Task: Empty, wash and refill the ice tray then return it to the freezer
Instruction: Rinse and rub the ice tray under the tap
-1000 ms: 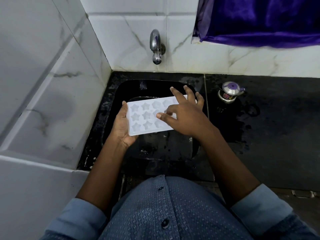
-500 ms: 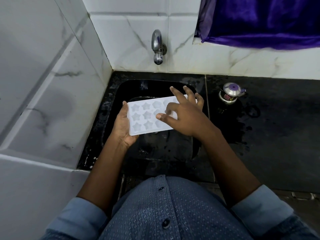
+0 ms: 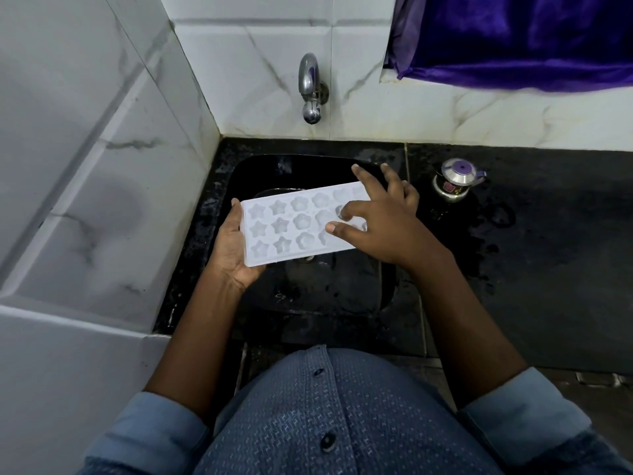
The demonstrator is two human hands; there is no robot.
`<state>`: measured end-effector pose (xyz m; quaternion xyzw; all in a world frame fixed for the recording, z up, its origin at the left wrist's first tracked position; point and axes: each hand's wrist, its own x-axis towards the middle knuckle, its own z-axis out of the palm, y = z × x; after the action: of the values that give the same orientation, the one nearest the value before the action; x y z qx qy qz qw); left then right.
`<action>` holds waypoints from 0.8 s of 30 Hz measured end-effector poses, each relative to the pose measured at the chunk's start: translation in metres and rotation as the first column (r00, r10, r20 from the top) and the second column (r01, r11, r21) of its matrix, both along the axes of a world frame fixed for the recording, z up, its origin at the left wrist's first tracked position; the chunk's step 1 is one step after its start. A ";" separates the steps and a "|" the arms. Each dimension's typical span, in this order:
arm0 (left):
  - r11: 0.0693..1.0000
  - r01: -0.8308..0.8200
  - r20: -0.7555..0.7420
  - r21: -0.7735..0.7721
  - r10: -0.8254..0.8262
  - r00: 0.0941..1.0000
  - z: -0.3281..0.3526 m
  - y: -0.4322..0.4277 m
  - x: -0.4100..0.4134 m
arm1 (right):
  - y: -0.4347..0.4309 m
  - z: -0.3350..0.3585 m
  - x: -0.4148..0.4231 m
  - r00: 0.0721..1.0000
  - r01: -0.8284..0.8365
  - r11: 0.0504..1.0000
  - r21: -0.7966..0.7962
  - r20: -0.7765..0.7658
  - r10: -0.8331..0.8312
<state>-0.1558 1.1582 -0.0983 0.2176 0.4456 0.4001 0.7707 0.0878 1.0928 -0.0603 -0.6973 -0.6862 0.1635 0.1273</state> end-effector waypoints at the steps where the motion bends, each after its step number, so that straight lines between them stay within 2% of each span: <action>1: 1.000 0.002 0.006 0.000 -0.002 1.000 0.000 0.000 0.001 | 0.000 0.000 -0.002 1.000 0.004 1.000 -0.007 0.003 -0.004; 24: 1.000 0.004 0.021 -0.004 -0.004 1.000 0.001 0.002 -0.004 | 0.000 0.005 -0.014 0.999 0.038 0.998 -0.043 0.035 -0.036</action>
<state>-0.1594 1.1598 -0.0972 0.2129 0.4379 0.3999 0.7765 0.0736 1.0928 -0.0554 -0.7152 -0.6716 0.1638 0.1034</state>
